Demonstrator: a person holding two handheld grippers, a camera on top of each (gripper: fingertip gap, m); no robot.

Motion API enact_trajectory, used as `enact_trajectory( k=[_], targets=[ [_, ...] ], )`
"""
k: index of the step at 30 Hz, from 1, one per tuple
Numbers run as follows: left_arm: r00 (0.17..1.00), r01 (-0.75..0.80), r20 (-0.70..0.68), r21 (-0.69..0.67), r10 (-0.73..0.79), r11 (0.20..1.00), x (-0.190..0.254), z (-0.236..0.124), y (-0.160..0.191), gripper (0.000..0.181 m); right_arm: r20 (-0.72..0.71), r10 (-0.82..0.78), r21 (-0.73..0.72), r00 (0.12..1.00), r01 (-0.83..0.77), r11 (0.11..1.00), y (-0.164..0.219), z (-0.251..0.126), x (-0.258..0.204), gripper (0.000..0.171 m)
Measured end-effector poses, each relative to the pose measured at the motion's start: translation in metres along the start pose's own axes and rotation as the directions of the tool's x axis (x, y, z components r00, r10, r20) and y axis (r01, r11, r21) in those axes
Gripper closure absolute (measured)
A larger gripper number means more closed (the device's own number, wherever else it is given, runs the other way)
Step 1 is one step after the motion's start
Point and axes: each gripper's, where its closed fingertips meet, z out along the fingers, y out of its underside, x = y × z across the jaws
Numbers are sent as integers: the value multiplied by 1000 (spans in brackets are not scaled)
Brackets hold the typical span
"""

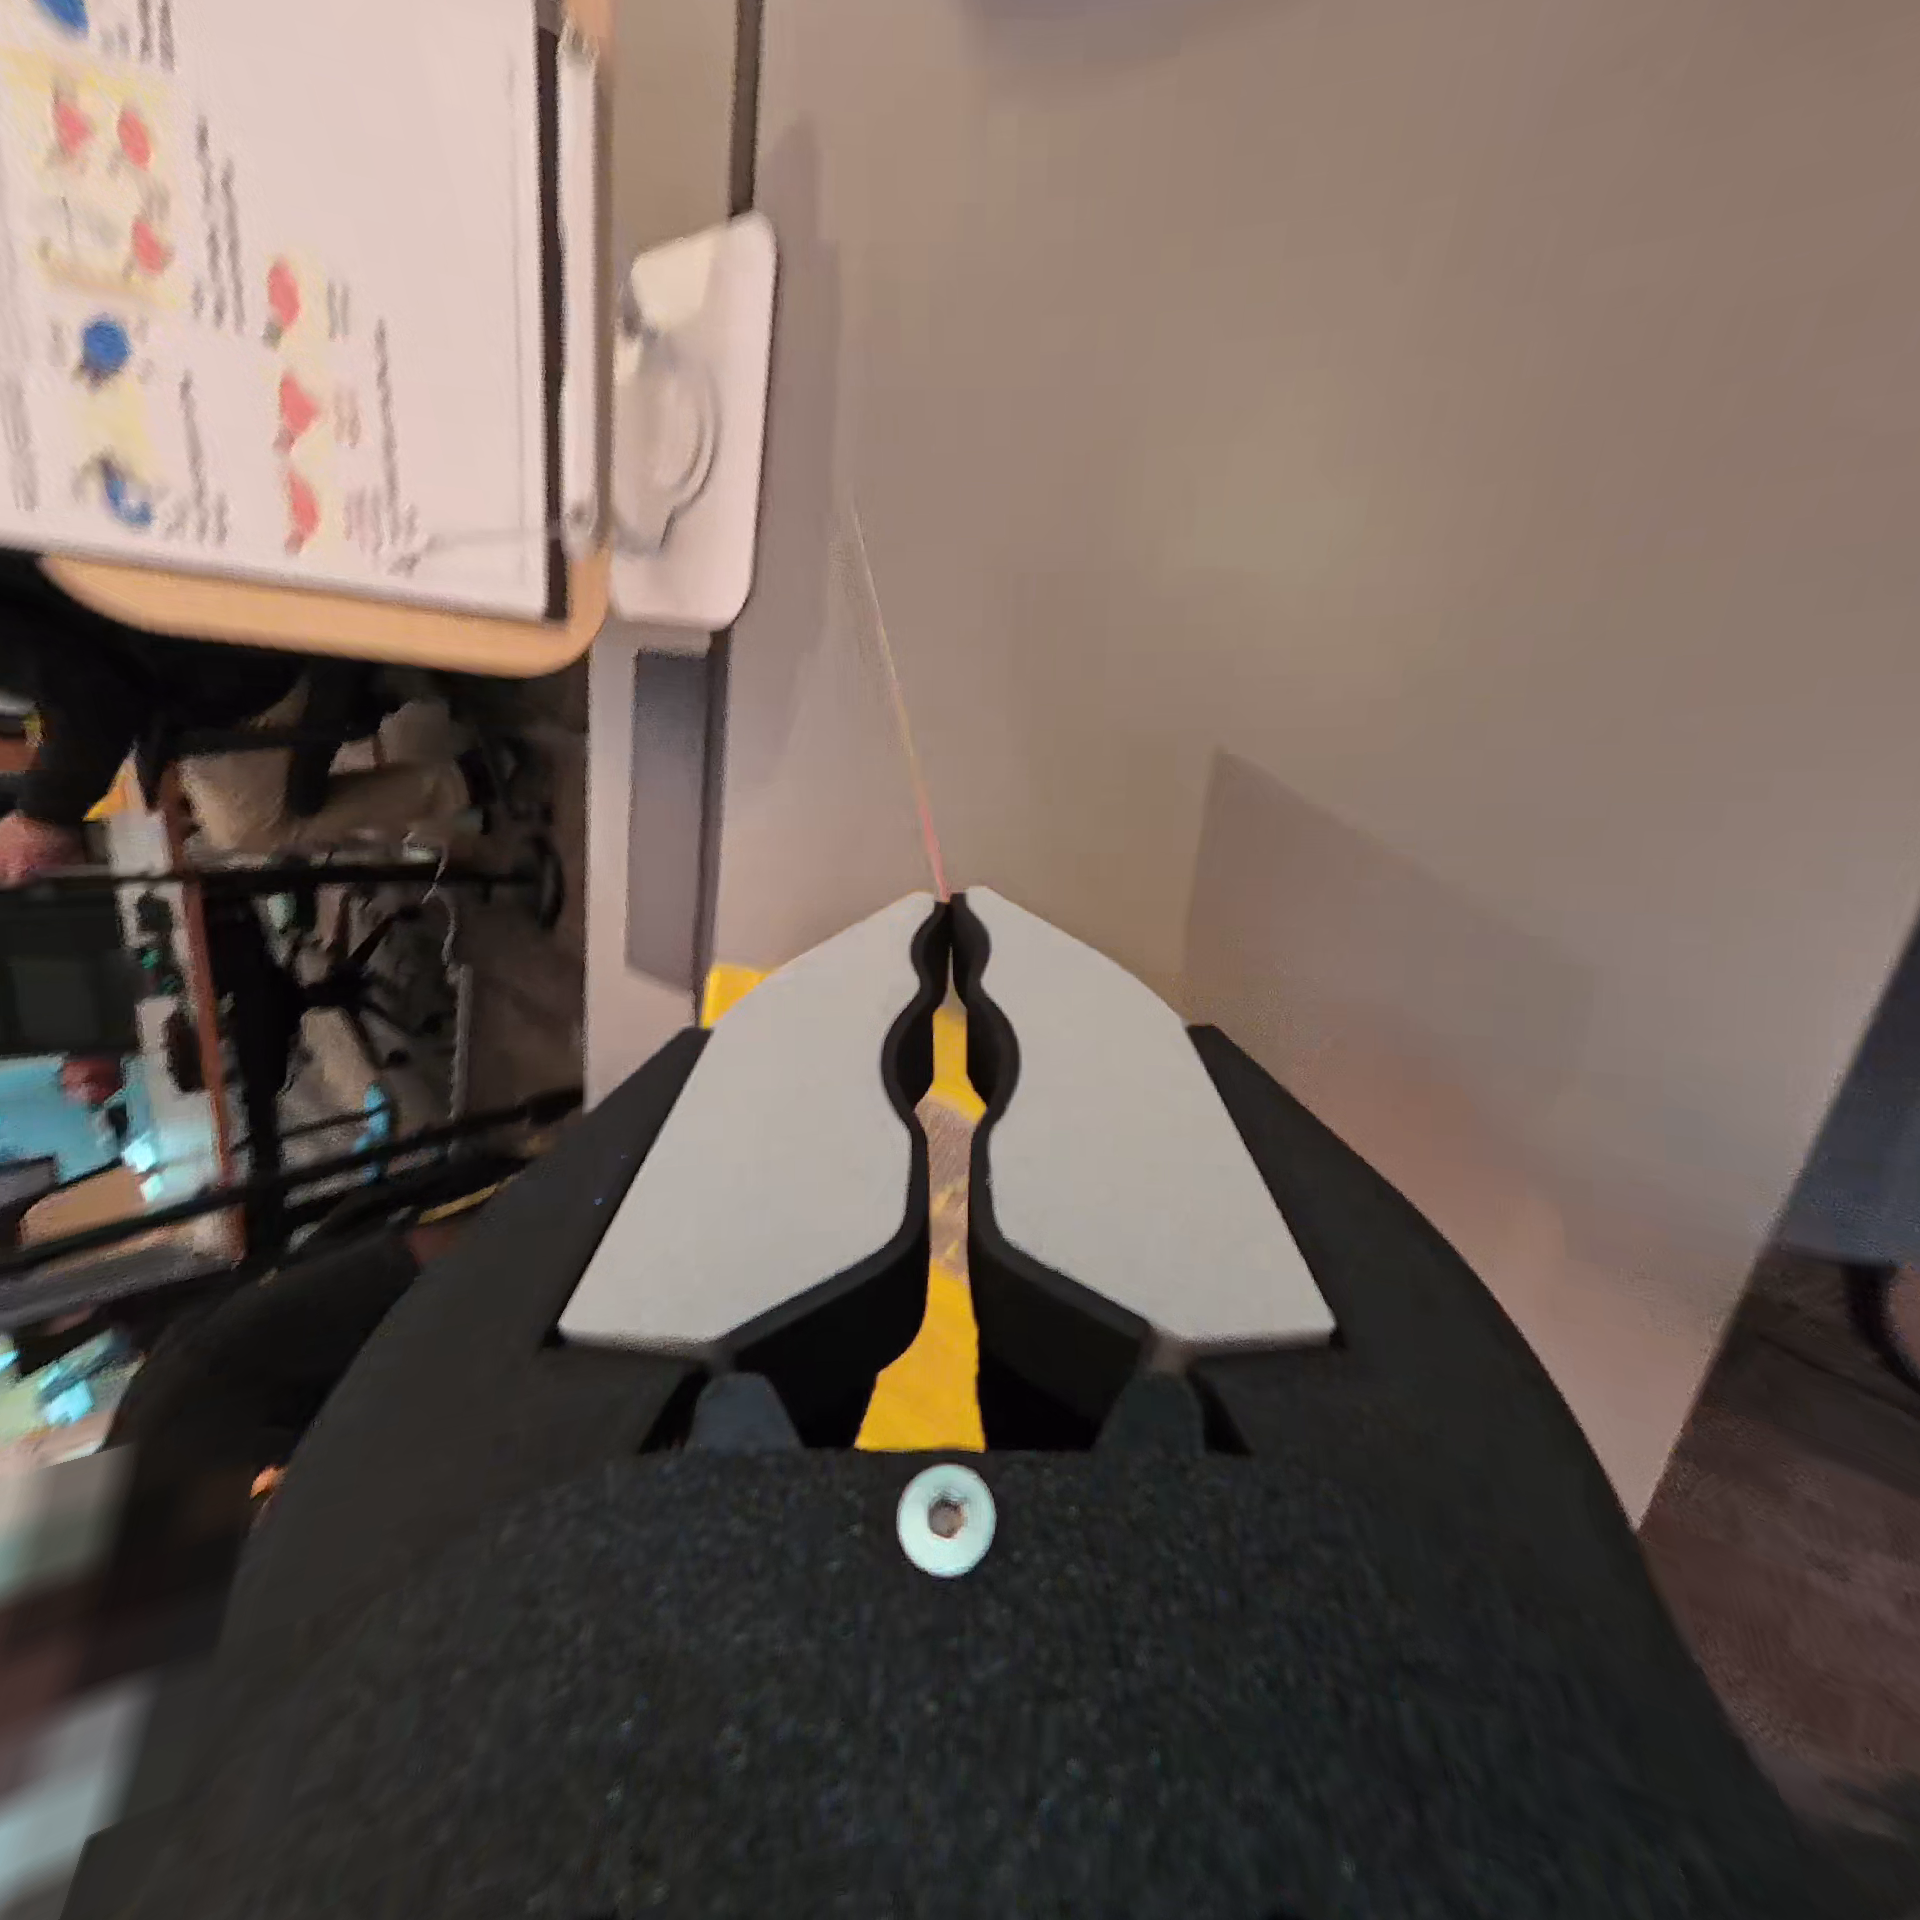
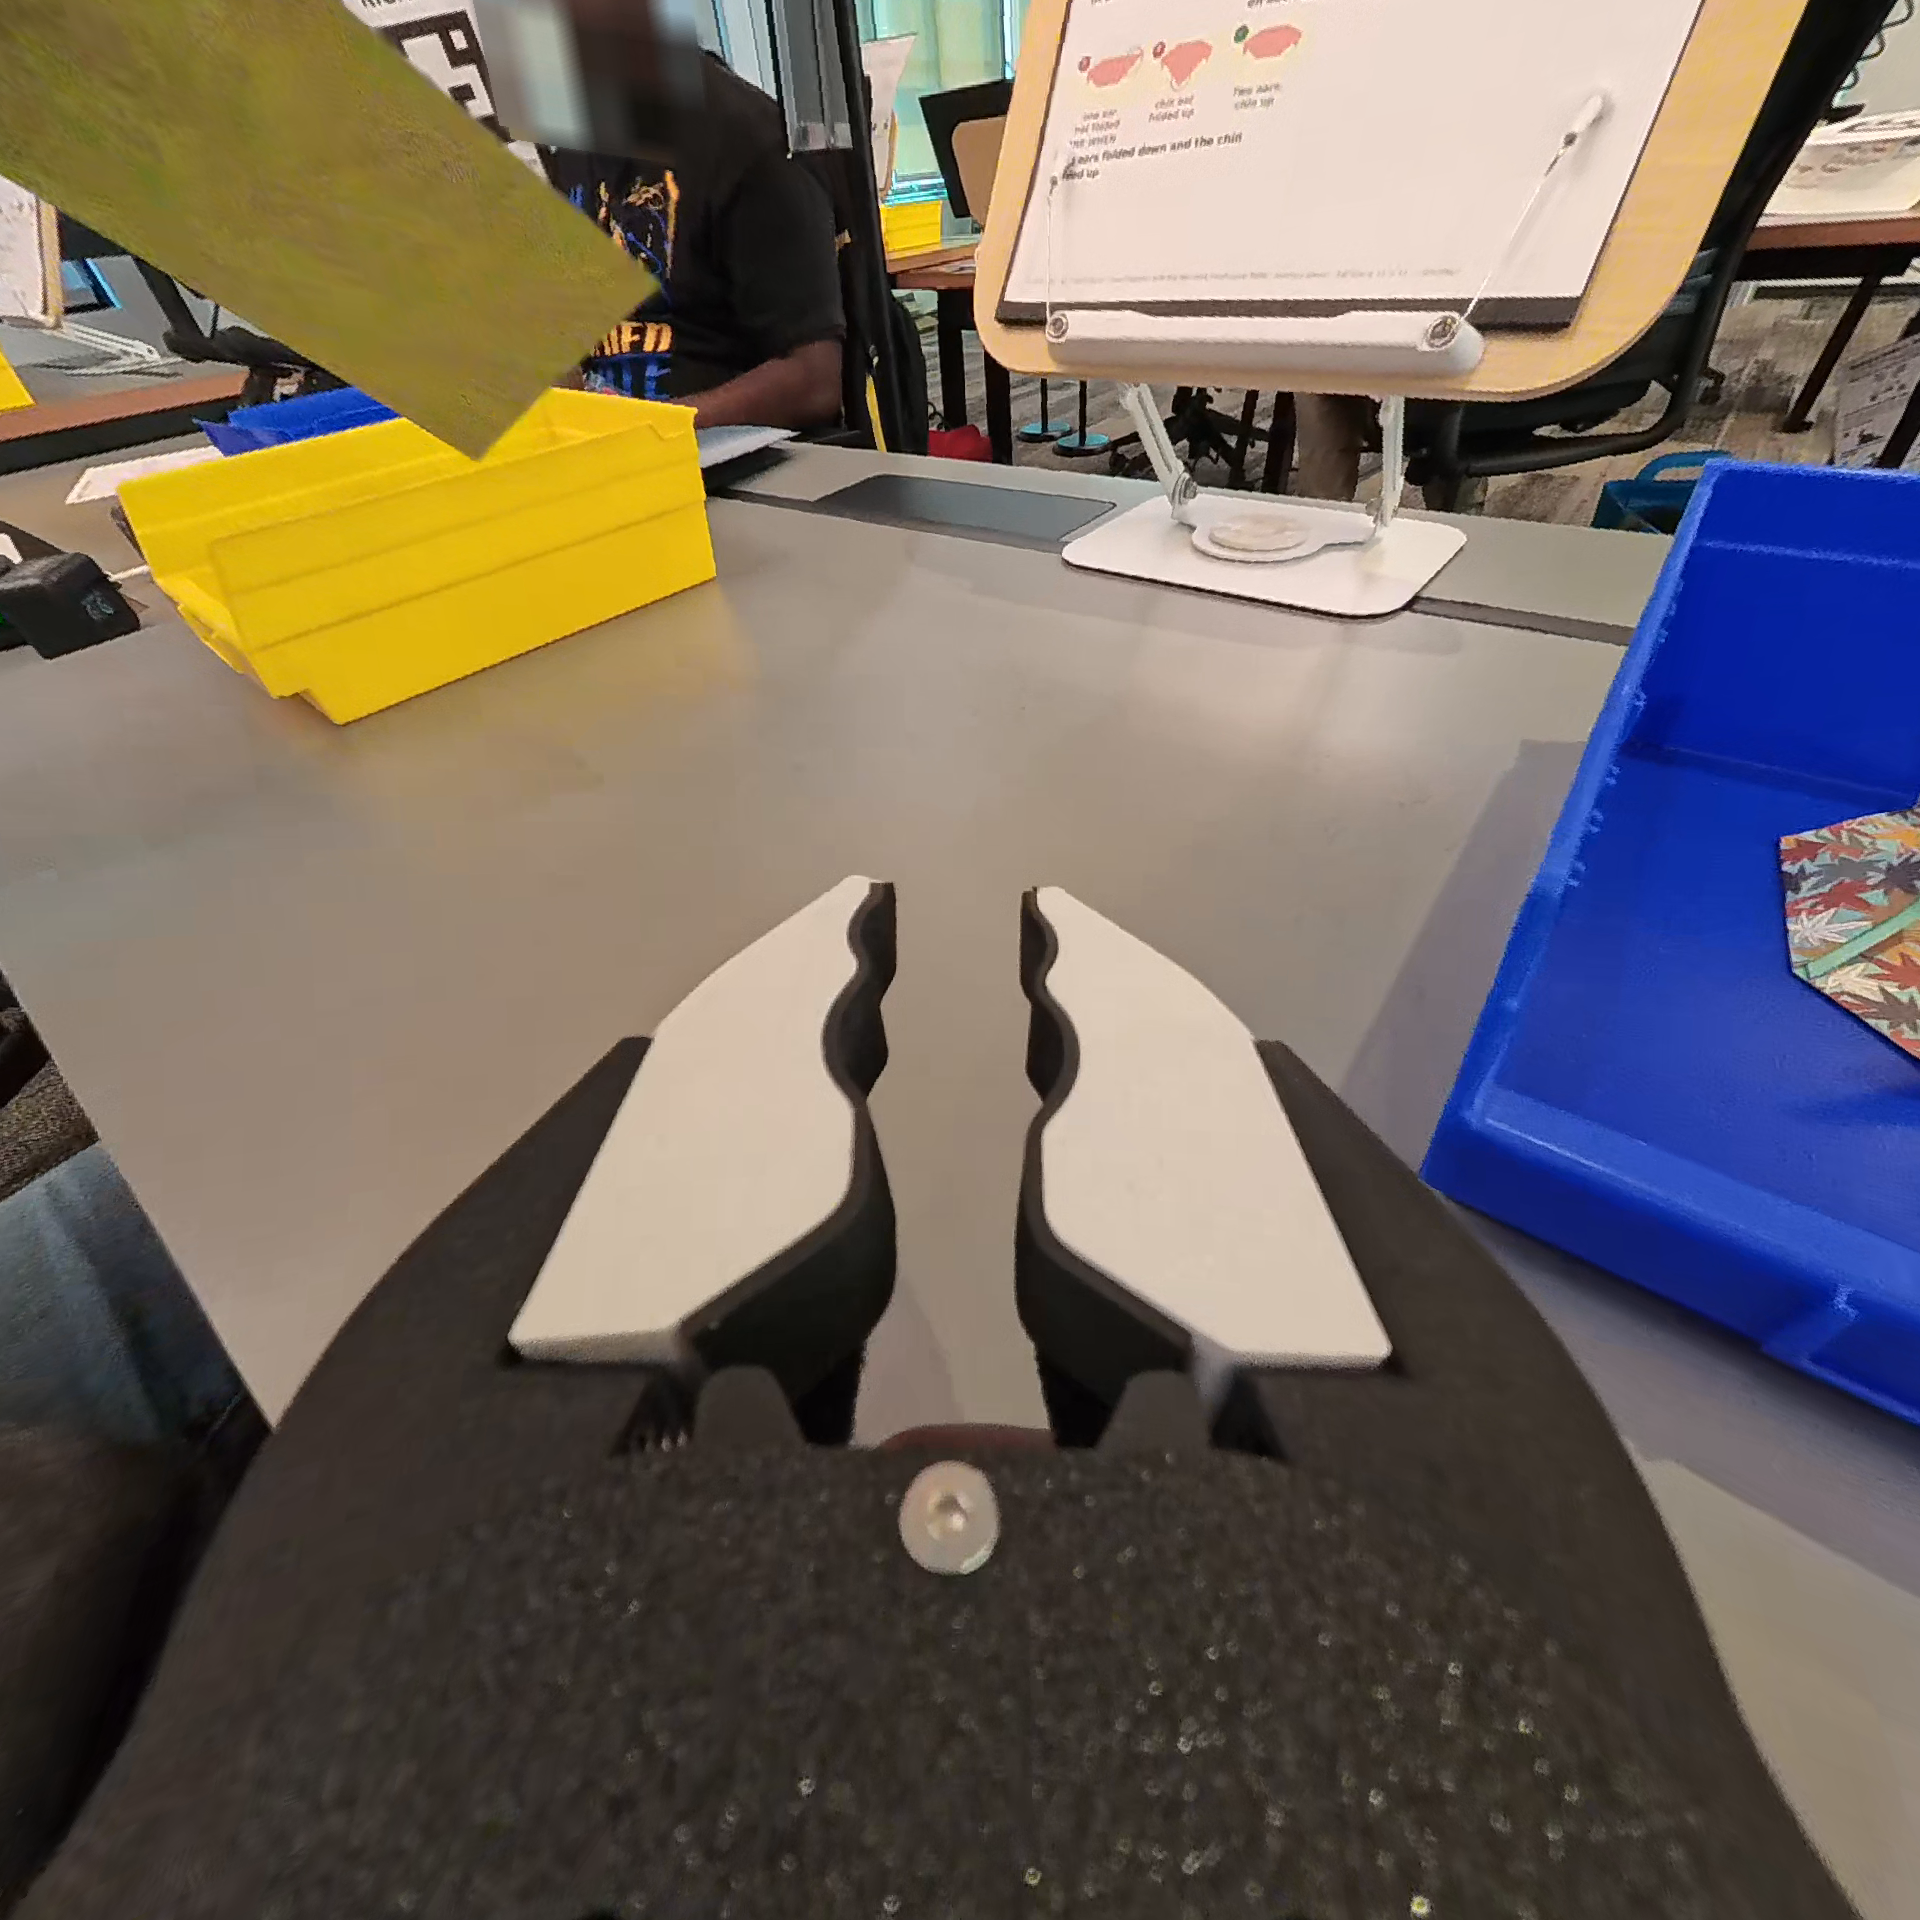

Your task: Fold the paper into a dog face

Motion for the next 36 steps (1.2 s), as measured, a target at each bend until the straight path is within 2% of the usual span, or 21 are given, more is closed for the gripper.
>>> enact_trajectory(
  k=[6,9,12,18,25,30,36],
  targets=[
    [979,72,-199,163,-39,984,66,41,-100,181,11,16,30,1000,-16,999,-6,-5,2,149],
    [948,157,-306,201,-90,967,77,53,-126,181,18,36,36,999,-36,999,-7,-6,4,149],
    [906,268,-384,197,-178,943,65,67,-135,181,21,59,48,998,-60,997,-9,-7,7,149],
    [765,492,-514,77,-389,867,40,132,-103,181,22,85,50,996,-86,995,-9,-8,12,149],
    [595,661,-554,-75,-583,746,26,223,-41,181,25,64,8,998,-64,998,0,-1,9,149],
    [559,651,-575,-143,-598,746,32,255,-14,181,31,21,-43,999,-19,999,11,2,0,148],
    [590,553,-596,-193,-545,810,39,273,-1,181,41,-77,-127,996,82,989,27,2,-10,149]
  ],
)
